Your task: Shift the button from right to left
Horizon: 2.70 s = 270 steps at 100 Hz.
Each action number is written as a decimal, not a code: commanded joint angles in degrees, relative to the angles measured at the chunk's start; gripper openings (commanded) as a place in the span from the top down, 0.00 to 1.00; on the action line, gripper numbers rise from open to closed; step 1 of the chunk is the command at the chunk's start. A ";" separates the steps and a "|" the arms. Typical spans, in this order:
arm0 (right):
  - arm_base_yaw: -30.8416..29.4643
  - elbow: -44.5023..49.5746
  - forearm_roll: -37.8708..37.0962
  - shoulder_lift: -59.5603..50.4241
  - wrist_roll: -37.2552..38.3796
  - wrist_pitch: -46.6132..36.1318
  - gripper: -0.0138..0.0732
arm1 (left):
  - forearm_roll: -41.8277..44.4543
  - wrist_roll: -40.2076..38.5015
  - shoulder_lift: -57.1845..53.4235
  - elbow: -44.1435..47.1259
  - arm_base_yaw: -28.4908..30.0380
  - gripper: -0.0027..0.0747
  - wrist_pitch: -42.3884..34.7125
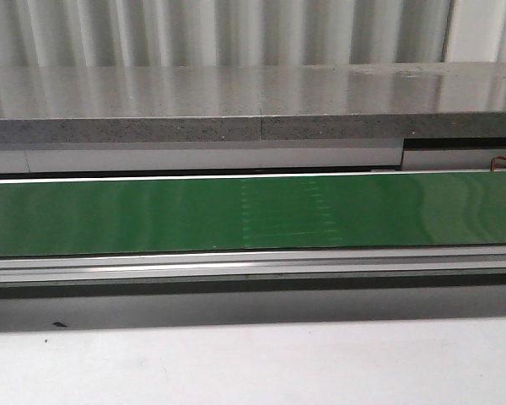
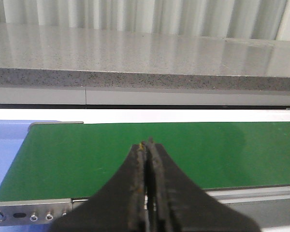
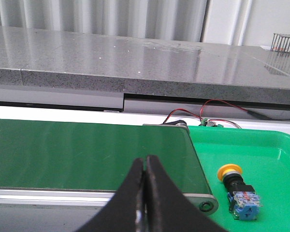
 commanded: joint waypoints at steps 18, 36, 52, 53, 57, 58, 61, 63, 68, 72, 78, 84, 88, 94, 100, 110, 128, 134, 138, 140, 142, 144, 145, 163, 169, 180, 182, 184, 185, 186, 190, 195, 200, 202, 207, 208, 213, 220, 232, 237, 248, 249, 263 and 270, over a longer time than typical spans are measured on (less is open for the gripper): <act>0.09 -1.22 -0.62 -1.13 0.03 -4.91 0.92 | -0.59 -0.48 -1.29 2.19 0.20 0.99 -4.19; 0.09 -1.22 -0.62 -1.13 0.03 -4.91 0.92 | -0.59 -0.48 -1.29 2.19 0.20 0.99 -4.19; 0.09 -1.22 -0.62 -1.13 0.03 -4.91 0.92 | -0.59 -0.48 -1.29 2.19 0.20 0.99 -4.19; 0.09 -1.22 -0.62 -1.13 0.03 -4.91 0.92 | -0.59 -0.48 -1.29 2.19 0.20 0.99 -4.19; 0.09 -1.22 -0.62 -1.13 0.03 -4.91 0.92 | -0.59 -0.48 -1.29 2.19 0.20 0.99 -4.19; 0.09 -1.22 -0.62 -1.13 0.03 -4.91 0.92 | -0.59 -0.48 -1.29 2.19 0.20 0.99 -4.19; 0.09 -1.22 -0.62 -1.13 0.03 -4.91 0.92 | -0.59 -0.48 -1.29 2.19 0.20 0.99 -4.19; 0.09 -1.22 -0.62 -1.13 0.03 -4.91 0.92 | -0.59 -0.48 -1.29 2.19 0.20 0.99 -4.19; 0.09 -1.22 -0.62 -1.13 0.03 -4.91 0.92 | -0.59 -0.48 -1.29 2.19 0.20 0.99 -4.19; 0.09 -1.22 -0.62 -1.13 0.03 -4.74 0.92 | -0.59 -0.48 -1.29 2.19 0.20 0.99 -4.19; 0.09 -1.22 -0.62 -1.13 0.03 -4.23 0.92 | -0.59 -0.48 -1.29 2.19 0.20 0.99 -4.19; 0.09 -1.30 -0.62 -1.07 0.03 -3.44 0.92 | -0.59 -0.48 -1.29 2.19 0.20 0.99 -4.19; 0.09 -1.75 -0.62 -1.03 0.03 -1.72 0.92 | -0.59 -0.48 -1.29 2.19 0.20 0.99 -4.19; 0.09 -3.25 -0.62 -0.45 0.03 1.89 0.92 | -0.59 -0.48 -1.29 2.19 0.20 0.99 -4.19; 0.09 -5.32 -0.62 0.71 0.03 7.75 0.92 | -0.59 -0.48 -1.29 2.19 0.20 0.99 -4.19; 0.09 -10.39 -0.62 4.04 0.03 18.24 0.92 | -0.59 -0.48 -1.29 2.19 0.20 0.99 -4.19; 0.09 -19.02 -0.82 13.94 0.03 25.60 0.92 | -0.59 -0.48 -1.29 2.19 0.20 0.99 -4.19; 0.09 -22.59 -0.82 17.57 0.03 27.91 0.92 | -0.59 -0.48 -1.29 2.19 0.20 0.99 -4.19; 0.09 -25.06 -0.82 20.35 0.03 29.95 0.92 | -0.59 -0.48 -1.29 2.19 0.20 0.99 -4.19; 0.09 -25.85 -0.87 21.78 0.03 30.97 0.92 | -0.59 -0.48 -1.29 2.19 0.20 0.99 -4.19; 0.09 -27.03 -0.87 22.72 0.03 31.92 0.92 | -0.59 -0.48 -1.29 2.19 0.20 0.99 -4.19; 0.09 -28.23 -0.87 24.10 0.03 32.96 0.92 | -0.59 -0.48 -1.29 2.19 0.20 0.99 -4.19; 0.09 -29.01 -0.87 25.03 0.03 33.34 0.92 | -0.59 -0.48 -1.29 2.19 0.20 0.99 -4.19; 0.09 -36.52 -0.81 35.57 0.03 41.51 0.92 | -0.59 -0.48 -1.29 2.19 0.20 0.99 -4.19; 0.09 -38.87 -0.47 38.72 0.03 43.69 0.92 | -0.59 -0.48 -1.29 2.19 0.20 0.99 -4.19; 0.09 -42.35 0.56 43.52 0.03 47.02 0.92 | -0.59 -0.48 -1.29 2.19 0.20 0.99 -4.19; 0.09 -42.74 0.61 44.36 0.03 47.61 0.92 | -0.59 -0.48 -1.29 2.19 0.20 0.99 -4.19; 0.09 -43.37 0.69 44.91 0.03 48.23 0.92 | -0.59 -0.48 -1.29 2.19 0.20 0.99 -4.19; 0.09 -43.74 0.68 45.49 0.03 48.43 0.92 | -0.59 -0.48 -1.29 2.19 0.20 0.99 -4.19; 0.09 -43.91 0.68 45.80 0.03 48.83 0.92 | -0.59 -0.48 -1.29 2.19 0.20 0.99 -4.19; 0.09 -44.94 0.75 47.68 0.03 49.87 0.92 | -0.59 -0.48 -1.29 2.19 0.20 0.99 -4.19; 0.09 -45.92 1.06 49.76 0.03 50.79 0.92 | -0.59 -0.48 -1.29 2.19 0.20 0.99 -4.19; 0.09 -46.69 1.78 51.72 0.03 51.35 0.92 | -0.59 -0.48 -1.29 2.19 0.20 0.99 -4.19; 0.09 -47.05 2.17 52.53 0.03 51.54 0.92 | -0.59 -0.48 -1.29 2.19 0.20 0.99 -4.19; 0.09 -47.83 2.80 54.40 0.03 52.35 0.92 | -0.59 -0.48 -1.29 2.19 0.20 0.99 -4.19; 0.09 -48.09 3.15 54.91 0.03 52.44 0.92 | -0.59 -0.48 -1.29 2.19 0.20 0.99 -4.19; 0.09 -48.88 3.15 56.57 0.03 52.98 0.90 | -0.59 -0.48 -1.29 2.19 0.20 0.99 -4.19; 0.09 -49.90 3.15 58.54 0.03 53.63 0.83 | -0.59 -0.48 -1.29 2.19 0.20 0.99 -4.19; 0.09 -50.94 3.15 60.51 -0.02 53.54 0.55 | -0.59 -0.48 -1.29 2.19 0.20 0.99 -4.19; 0.09 -51.10 3.15 60.71 -0.02 53.20 0.38 | -0.59 -0.48 -1.29 2.19 0.20 0.99 -4.19; 0.03 -51.10 3.15 60.85 -0.02 51.88 0.13 | -0.59 -0.48 -1.29 2.19 0.20 0.99 -4.19; 0.03 -51.10 3.15 60.91 0.03 51.83 0.12 | -0.59 -0.48 -1.29 2.19 0.20 0.99 -4.19; -3.67 -52.36 3.15 61.70 0.03 52.87 0.15 | -0.59 -0.48 -1.29 2.19 0.20 0.99 -4.19; -7.66 -53.65 3.15 62.40 -0.17 52.73 0.16 | -0.59 -0.48 -1.29 2.19 0.20 0.99 -4.19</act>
